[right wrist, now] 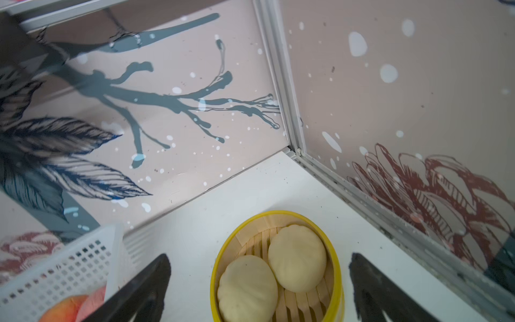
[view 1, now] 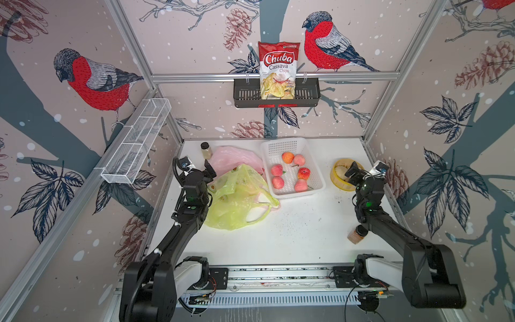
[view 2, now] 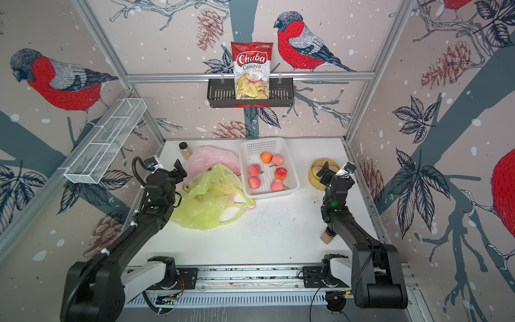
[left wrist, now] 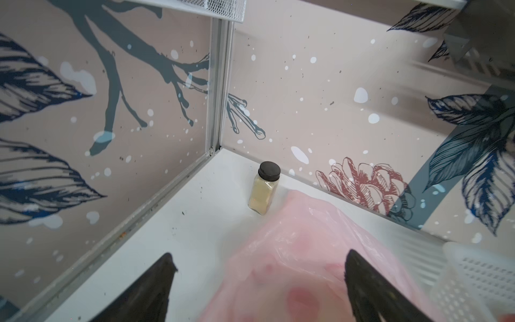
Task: Place the peach into a plastic bag & tie a knot
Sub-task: Pick up the plastic bag.
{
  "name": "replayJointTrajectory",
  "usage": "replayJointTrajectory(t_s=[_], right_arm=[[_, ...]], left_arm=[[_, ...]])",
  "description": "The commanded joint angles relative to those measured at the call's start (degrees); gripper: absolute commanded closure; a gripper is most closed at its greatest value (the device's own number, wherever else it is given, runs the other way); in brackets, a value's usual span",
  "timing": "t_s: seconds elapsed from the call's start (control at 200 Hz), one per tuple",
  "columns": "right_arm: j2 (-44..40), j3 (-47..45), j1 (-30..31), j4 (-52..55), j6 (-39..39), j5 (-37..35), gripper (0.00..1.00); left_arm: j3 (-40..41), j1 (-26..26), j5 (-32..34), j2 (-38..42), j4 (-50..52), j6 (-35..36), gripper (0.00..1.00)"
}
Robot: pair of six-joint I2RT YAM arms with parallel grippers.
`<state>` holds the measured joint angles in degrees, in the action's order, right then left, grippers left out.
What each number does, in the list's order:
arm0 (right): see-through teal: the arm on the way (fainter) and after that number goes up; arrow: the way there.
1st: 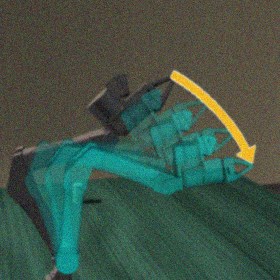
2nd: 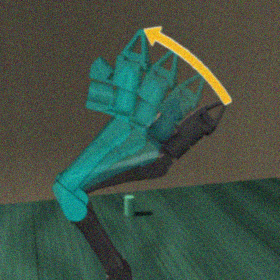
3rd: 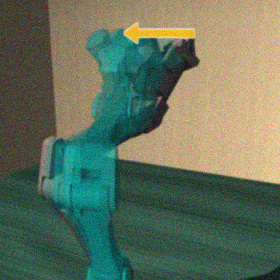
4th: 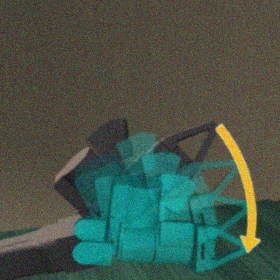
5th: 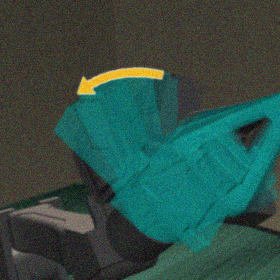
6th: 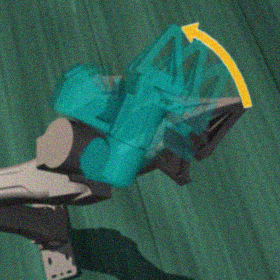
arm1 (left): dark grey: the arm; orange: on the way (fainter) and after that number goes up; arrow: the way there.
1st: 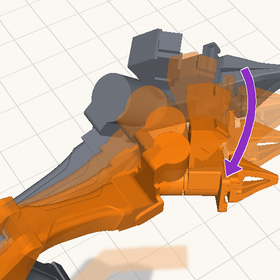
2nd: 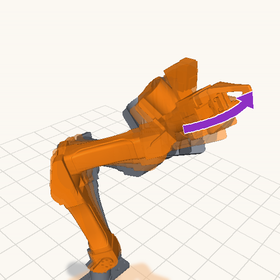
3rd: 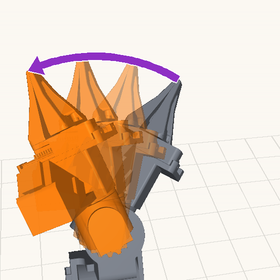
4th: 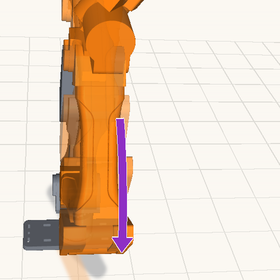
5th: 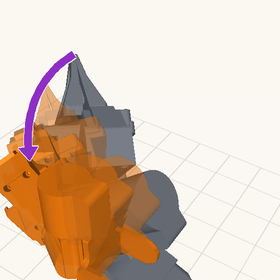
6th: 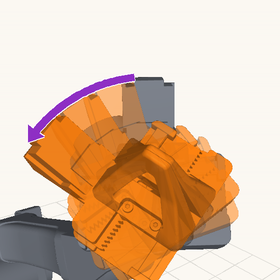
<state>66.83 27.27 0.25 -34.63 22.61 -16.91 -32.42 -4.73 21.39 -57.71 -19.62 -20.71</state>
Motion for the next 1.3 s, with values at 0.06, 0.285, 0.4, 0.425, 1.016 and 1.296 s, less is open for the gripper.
replayJointTrajectory(t_s=[0.06, 0.285, 0.4, 0.425, 1.016, 1.296], right_arm=[[-1.63, 6.39, -0.01, 25.35, 10.03, 15.78, 0.20], [-10.13, 8.04, 13.26, 31.34, 7.01, 16.32, 0.11], [-11.54, 9.72, 21.26, 33.52, 5.47, 13.43, 0.08], [-11.62, 10.26, 22.78, 34.21, 5.11, 12.53, 0.07], [-9.10, 11.05, 32.08, 39.58, 4.11, 9.98, 0.00], [-8.16, 10.52, 32.10, 38.22, 4.45, 10.18, 0.00]], left_arm=[[-4.27, -2.00, -14.74, 9.59, 25.79, -10.08, 0.38], [-11.77, -21.85, -10.08, 4.42, 40.24, -10.56, 0.45], [-14.53, -28.83, -7.48, -6.72, 40.81, -10.21, 0.43], [-15.34, -29.26, -7.57, -9.57, 41.00, -10.02, 0.43], [-26.70, -30.25, -6.40, -38.91, 39.17, -3.01, 0.34], [-22.30, -30.60, -2.93, -37.54, 41.93, -3.41, 0.36]])
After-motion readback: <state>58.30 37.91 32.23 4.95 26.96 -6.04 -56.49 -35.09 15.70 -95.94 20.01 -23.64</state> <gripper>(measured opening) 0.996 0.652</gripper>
